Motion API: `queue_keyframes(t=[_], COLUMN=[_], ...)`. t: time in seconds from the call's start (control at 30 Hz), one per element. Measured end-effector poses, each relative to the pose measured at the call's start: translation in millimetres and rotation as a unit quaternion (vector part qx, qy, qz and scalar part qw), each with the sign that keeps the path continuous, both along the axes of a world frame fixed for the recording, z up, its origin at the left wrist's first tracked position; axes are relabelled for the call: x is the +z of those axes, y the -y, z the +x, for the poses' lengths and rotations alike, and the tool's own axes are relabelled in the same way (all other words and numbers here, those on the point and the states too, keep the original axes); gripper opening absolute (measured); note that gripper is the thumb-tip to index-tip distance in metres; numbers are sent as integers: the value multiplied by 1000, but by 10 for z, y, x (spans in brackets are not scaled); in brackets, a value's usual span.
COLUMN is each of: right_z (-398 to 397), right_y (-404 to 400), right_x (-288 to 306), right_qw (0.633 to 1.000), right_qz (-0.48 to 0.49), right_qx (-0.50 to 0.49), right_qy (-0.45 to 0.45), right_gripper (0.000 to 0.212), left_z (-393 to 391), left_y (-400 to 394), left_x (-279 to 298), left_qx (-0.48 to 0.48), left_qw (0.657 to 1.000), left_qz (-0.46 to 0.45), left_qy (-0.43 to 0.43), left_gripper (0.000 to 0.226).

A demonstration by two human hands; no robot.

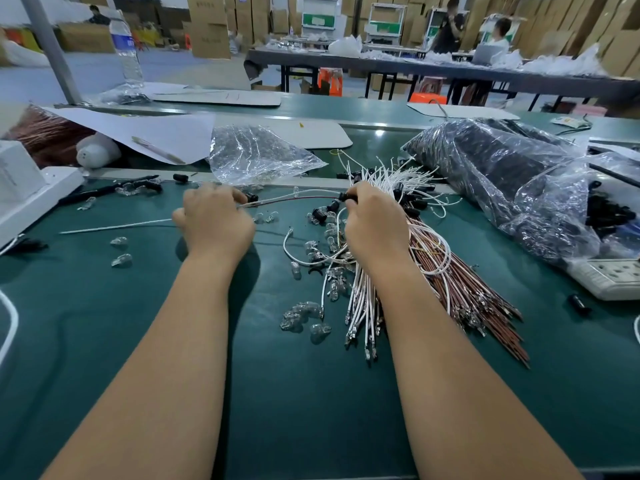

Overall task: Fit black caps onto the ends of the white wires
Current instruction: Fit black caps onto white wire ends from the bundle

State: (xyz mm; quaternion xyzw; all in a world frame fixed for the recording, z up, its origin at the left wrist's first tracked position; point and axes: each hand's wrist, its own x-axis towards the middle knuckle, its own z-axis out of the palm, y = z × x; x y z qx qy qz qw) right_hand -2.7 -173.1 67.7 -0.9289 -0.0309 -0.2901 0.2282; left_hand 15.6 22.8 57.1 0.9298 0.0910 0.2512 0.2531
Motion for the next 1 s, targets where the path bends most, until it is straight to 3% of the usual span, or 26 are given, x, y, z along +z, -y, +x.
queue_keyframes(t=[0.1, 0.23, 0.43, 0.57, 0.73, 1.0], right_z=[-6, -26, -13, -20, -24, -64], right_y=[-81, -162, -145, -151, -116, -105], right_x=[-19, -12, -34, -50, -65, 15], right_qw=[999, 993, 995, 991, 983, 946], right_qz=[0, 23, 18, 41, 140, 296], right_qx=[48, 116, 97, 125, 117, 104], right_qy=[-22, -18, -24, -29, -36, -83], right_gripper=[14, 14, 15, 15, 28, 23], left_z=[-65, -93, -22, -84, -88, -69], left_y=[162, 354, 241, 317, 355, 316], left_x=[50, 68, -1, 2, -21, -27], left_qx=[-102, -257, -205, -255, -269, -268], left_qw=[991, 955, 974, 959, 949, 945], left_qz=[24, 53, -24, -93, -142, -174], left_qy=[80, 135, 93, 76, 80, 66], left_gripper=[47, 30, 19, 10, 3, 6])
